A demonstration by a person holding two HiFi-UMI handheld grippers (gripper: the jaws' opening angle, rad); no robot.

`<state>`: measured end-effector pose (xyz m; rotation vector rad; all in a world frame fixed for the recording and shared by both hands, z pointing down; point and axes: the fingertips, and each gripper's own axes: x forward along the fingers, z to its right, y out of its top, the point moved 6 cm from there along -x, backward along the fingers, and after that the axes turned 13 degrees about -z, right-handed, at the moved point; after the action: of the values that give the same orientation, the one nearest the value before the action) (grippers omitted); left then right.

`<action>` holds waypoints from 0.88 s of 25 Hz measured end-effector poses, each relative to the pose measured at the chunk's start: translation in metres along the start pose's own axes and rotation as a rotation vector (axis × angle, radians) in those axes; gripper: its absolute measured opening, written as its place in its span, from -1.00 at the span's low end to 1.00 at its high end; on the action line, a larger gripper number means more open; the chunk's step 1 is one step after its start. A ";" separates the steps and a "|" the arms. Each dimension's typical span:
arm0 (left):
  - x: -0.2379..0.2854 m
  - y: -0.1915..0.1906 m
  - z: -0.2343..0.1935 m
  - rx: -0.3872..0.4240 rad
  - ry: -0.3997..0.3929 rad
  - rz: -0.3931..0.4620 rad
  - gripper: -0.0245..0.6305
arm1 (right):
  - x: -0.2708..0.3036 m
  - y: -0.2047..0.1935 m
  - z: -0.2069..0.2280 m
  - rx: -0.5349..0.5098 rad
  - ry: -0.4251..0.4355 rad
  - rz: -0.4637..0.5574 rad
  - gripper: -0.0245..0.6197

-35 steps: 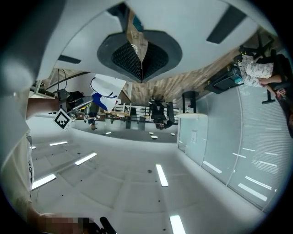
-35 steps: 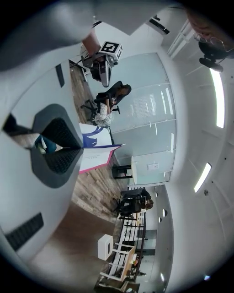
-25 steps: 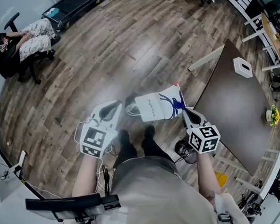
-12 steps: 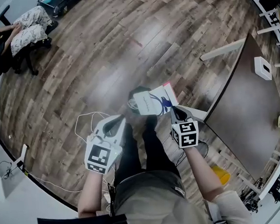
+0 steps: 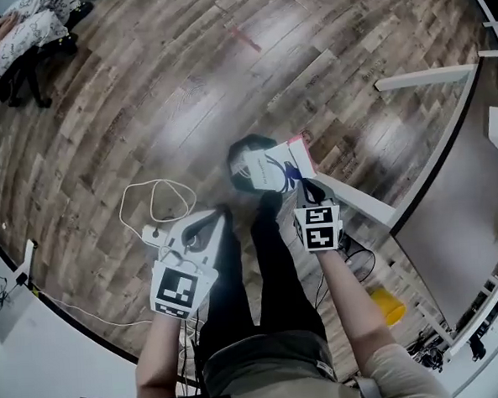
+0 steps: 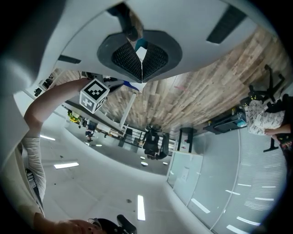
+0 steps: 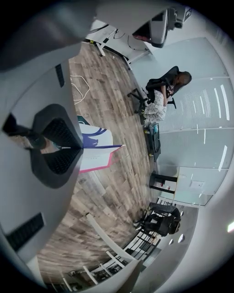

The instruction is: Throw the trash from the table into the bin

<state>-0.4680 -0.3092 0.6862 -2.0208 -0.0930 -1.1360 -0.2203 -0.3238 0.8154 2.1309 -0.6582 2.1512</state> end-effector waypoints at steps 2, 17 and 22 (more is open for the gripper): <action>0.013 -0.015 -0.005 -0.012 0.000 -0.012 -0.88 | 0.022 -0.004 -0.002 -0.002 -0.005 -0.013 -0.88; 0.063 -0.101 -0.021 -0.083 -0.027 -0.081 -0.88 | 0.174 -0.023 -0.048 -0.223 -0.035 -0.120 -0.88; 0.078 -0.123 -0.021 -0.078 -0.038 -0.097 -0.88 | 0.213 -0.034 -0.060 -0.281 -0.002 -0.169 -0.88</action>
<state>-0.4877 -0.2633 0.8249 -2.1269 -0.1707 -1.1780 -0.2775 -0.3291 1.0321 1.9658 -0.7049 1.8486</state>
